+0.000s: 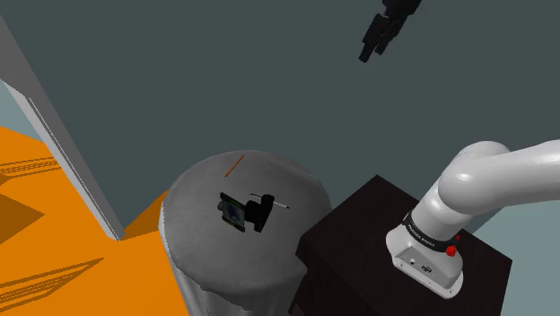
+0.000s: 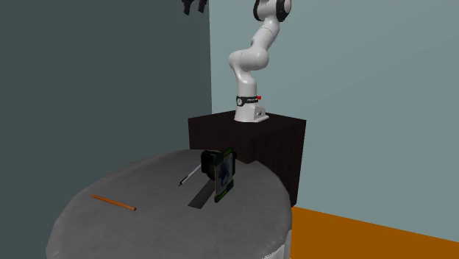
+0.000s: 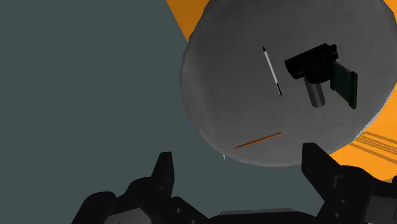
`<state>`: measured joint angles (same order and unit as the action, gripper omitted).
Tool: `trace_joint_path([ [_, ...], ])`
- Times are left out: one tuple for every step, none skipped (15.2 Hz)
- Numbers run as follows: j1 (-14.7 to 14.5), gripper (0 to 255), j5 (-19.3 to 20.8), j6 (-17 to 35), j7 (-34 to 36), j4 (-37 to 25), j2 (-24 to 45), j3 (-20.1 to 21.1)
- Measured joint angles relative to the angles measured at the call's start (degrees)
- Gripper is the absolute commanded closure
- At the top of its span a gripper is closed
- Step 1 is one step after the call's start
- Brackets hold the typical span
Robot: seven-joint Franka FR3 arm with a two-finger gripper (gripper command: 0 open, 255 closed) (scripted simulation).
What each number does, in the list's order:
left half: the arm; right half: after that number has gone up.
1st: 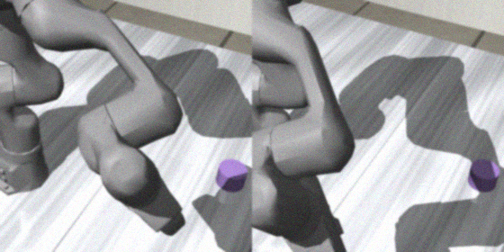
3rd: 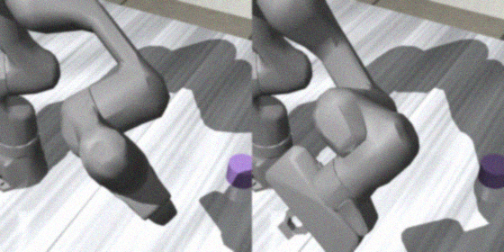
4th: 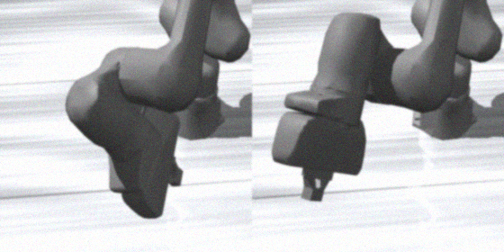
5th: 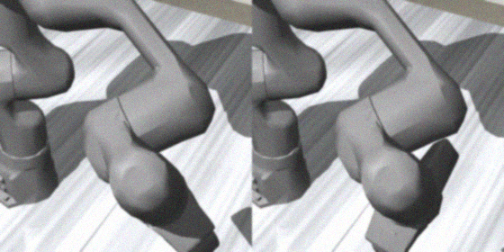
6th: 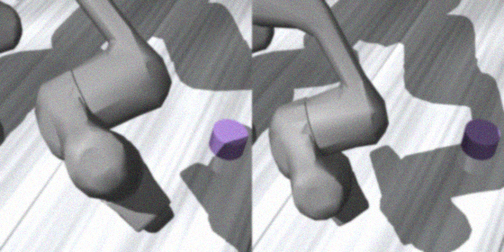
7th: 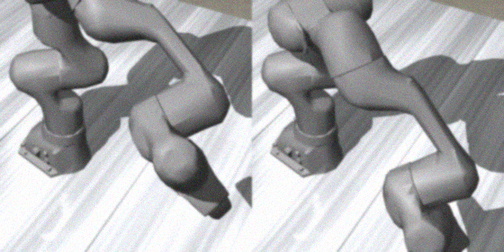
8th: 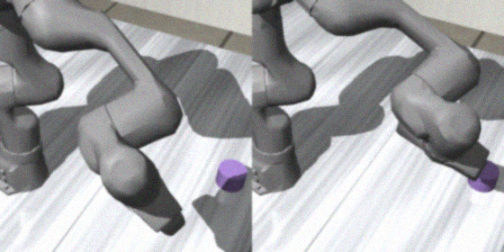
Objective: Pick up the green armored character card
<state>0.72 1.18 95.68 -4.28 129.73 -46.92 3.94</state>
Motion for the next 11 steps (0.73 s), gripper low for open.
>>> trace_joint_path([
  [0.0,0,0.0,0.0,0.0,0.0,0.0,0.0],
  [-0.1,0,-0.14,0.12,0.28,-0.03,0.58,0.36],
  [-0.2,0,-0.3,0.62,0.65,-0.2,1.91,0.87],
  [-0.39,0,-0.61,1.07,1.37,-0.44,3.43,1.72],
  [-0.5,0,-0.81,1.79,1.98,-0.91,5.45,2.49],
  [-0.69,0,-1.08,2.21,2.77,-1.56,7.41,3.41],
  [-0.84,0,-1.28,2.75,3.44,-1.95,9.26,4.24],
  [-0.94,0,-1.41,2.9,4.05,-2.93,11.31,4.98],
  [-1.13,0,-1.61,3.17,4.86,-3.61,13.15,5.88],
  [-1.22,0,-1.66,3.77,5.3,-3.79,14.84,6.47],
  [-1.39,0,-1.78,4.4,6.05,-3.96,16.56,7.29],
])
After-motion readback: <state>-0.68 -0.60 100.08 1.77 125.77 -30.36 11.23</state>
